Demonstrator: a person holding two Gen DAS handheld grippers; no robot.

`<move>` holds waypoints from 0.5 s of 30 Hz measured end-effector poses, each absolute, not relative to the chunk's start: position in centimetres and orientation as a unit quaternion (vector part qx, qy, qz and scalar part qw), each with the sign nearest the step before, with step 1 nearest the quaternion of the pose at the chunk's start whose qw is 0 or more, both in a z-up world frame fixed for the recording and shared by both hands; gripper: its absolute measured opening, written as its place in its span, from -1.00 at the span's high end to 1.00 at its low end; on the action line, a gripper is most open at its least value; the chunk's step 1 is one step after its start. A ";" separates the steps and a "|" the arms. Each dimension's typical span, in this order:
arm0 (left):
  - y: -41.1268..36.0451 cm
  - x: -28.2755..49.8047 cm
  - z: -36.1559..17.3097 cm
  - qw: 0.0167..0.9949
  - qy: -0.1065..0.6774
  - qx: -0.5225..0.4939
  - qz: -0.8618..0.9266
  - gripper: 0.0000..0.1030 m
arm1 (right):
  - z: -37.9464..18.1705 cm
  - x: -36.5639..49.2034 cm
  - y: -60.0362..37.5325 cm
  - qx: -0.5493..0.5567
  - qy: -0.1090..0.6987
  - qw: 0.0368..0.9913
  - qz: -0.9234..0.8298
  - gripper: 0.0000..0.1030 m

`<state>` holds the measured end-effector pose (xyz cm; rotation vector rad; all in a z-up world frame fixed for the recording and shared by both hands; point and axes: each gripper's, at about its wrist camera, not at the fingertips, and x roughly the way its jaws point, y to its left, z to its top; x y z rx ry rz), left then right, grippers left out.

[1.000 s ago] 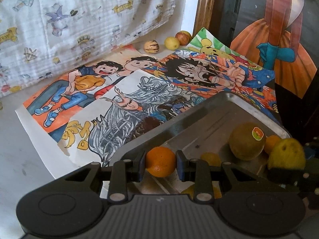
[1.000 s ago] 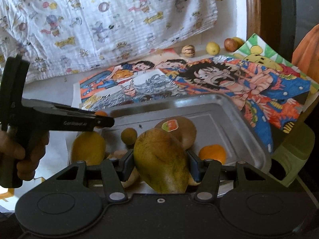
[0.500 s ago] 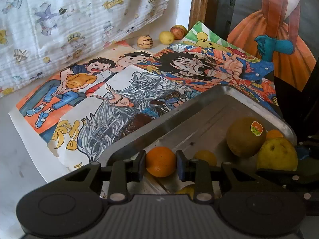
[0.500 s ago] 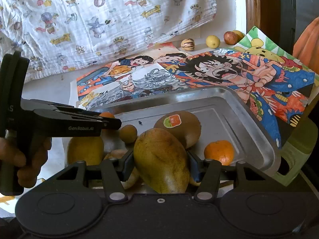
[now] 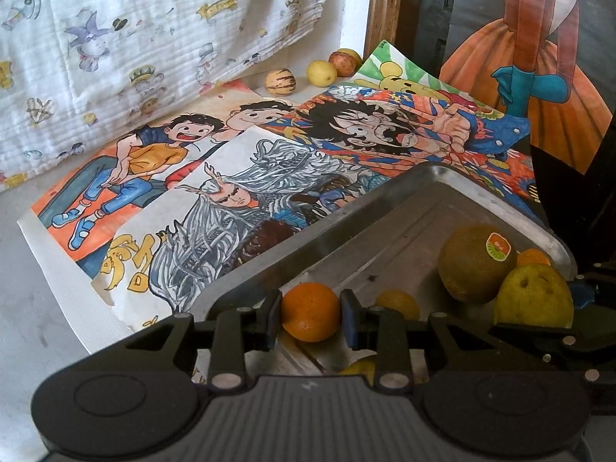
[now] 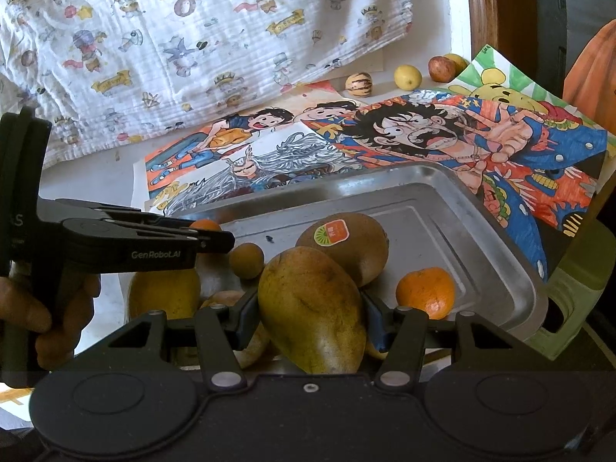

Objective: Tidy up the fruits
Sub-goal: 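Open both grippers to drop the tangerine and pear into the tray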

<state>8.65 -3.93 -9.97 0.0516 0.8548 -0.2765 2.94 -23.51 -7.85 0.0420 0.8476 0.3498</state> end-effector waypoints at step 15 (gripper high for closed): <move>-3.5 8.5 -10.0 0.902 0.413 0.019 -0.120 -0.15 | -7.5 2.7 -23.5 0.033 0.405 0.897 0.170 -0.14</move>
